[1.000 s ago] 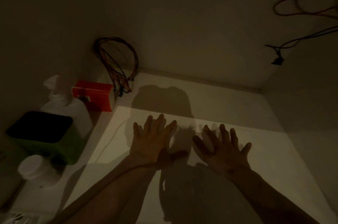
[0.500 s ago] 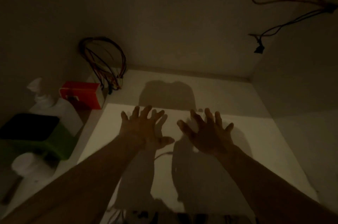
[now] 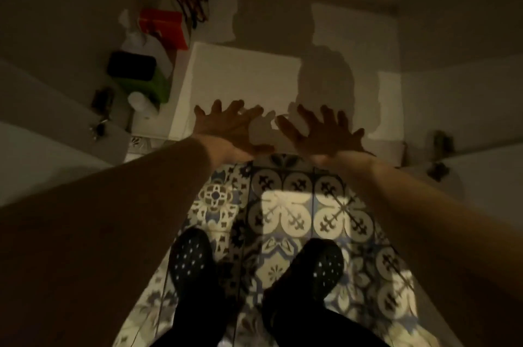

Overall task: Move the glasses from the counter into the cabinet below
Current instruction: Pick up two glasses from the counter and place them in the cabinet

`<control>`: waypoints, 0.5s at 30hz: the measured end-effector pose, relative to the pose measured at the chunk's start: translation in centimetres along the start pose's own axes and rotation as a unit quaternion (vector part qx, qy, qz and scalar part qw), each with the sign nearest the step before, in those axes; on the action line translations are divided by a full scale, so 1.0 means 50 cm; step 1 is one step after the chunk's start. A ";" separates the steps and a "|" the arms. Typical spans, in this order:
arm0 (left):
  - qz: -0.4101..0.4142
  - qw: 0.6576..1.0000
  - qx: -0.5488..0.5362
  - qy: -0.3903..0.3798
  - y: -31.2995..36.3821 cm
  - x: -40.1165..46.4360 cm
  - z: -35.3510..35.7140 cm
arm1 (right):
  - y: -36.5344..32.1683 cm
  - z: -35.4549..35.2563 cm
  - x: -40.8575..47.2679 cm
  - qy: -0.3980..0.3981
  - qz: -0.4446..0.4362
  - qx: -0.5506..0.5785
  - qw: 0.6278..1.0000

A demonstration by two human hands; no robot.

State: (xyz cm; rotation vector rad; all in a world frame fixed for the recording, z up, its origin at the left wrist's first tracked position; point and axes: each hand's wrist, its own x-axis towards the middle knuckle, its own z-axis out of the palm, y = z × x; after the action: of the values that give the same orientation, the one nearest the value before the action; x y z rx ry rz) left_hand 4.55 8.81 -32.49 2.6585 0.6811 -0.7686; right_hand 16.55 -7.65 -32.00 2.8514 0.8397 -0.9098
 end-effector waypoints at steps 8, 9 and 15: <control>-0.014 0.999 0.020 -0.036 0.097 -0.306 -0.178 | -0.009 -0.236 -0.334 -0.095 0.035 0.009 0.995; -0.016 0.999 0.027 -0.034 0.114 -0.344 -0.221 | -0.005 -0.285 -0.371 -0.087 0.036 0.011 0.995; -0.029 0.999 -0.018 0.035 0.224 -0.588 -0.519 | 0.024 -0.612 -0.602 -0.034 0.007 0.034 0.999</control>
State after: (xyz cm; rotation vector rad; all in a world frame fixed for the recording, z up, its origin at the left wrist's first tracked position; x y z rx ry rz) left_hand -0.64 -0.96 6.76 2.6531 0.7865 -0.6747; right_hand 12.77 -17.54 9.60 2.8596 0.7954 -1.0474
